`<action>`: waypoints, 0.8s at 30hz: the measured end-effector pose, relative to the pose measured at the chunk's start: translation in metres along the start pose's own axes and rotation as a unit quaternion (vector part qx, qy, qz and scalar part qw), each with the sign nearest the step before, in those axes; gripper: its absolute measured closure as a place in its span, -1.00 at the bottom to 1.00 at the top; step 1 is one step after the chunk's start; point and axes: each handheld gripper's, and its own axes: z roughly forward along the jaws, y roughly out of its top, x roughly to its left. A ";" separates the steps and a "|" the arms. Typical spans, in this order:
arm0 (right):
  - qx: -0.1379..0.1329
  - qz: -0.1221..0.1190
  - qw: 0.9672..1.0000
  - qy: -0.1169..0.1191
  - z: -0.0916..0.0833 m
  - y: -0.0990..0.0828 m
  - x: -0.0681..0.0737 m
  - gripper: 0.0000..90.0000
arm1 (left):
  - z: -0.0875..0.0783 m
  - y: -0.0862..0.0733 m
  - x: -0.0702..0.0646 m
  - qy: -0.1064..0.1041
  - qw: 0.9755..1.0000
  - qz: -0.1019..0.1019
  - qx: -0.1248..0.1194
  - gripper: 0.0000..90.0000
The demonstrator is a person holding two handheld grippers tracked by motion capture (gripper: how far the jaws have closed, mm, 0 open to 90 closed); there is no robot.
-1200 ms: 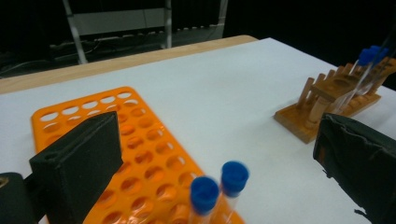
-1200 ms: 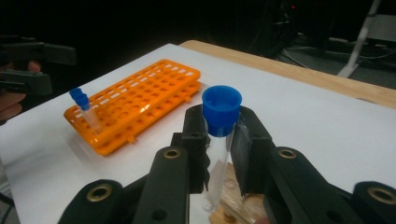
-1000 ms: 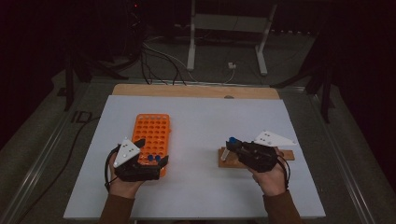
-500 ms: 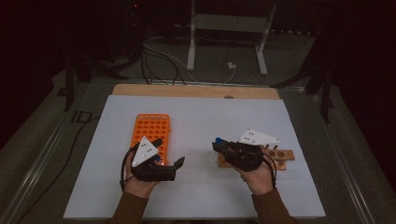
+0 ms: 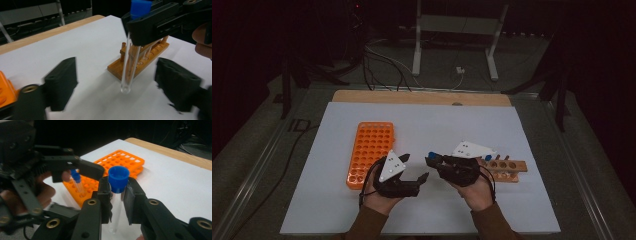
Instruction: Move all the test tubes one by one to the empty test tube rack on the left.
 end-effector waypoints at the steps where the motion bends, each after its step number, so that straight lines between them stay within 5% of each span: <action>1: 0.000 0.001 1.000 0.003 0.001 0.000 0.001 0.70 | 0.001 0.000 0.000 -0.001 1.000 0.002 0.001 -0.38; 6: 0.001 -0.002 1.000 0.011 0.003 0.000 0.004 0.70 | 0.002 0.000 0.000 -0.021 1.000 0.004 0.000 0.13; 11: 0.002 0.000 1.000 0.019 0.004 0.000 0.005 0.70 | 0.004 -0.001 0.001 -0.038 0.999 0.003 -0.001 0.40; 21: 0.007 -0.002 1.000 0.026 0.006 0.000 0.007 0.70 | 0.005 -0.001 0.000 -0.051 0.999 0.011 0.001 0.70; 24: 0.000 0.002 0.999 0.034 0.004 0.000 0.006 0.35 | 0.005 -0.001 0.000 -0.047 0.999 0.008 -0.001 0.70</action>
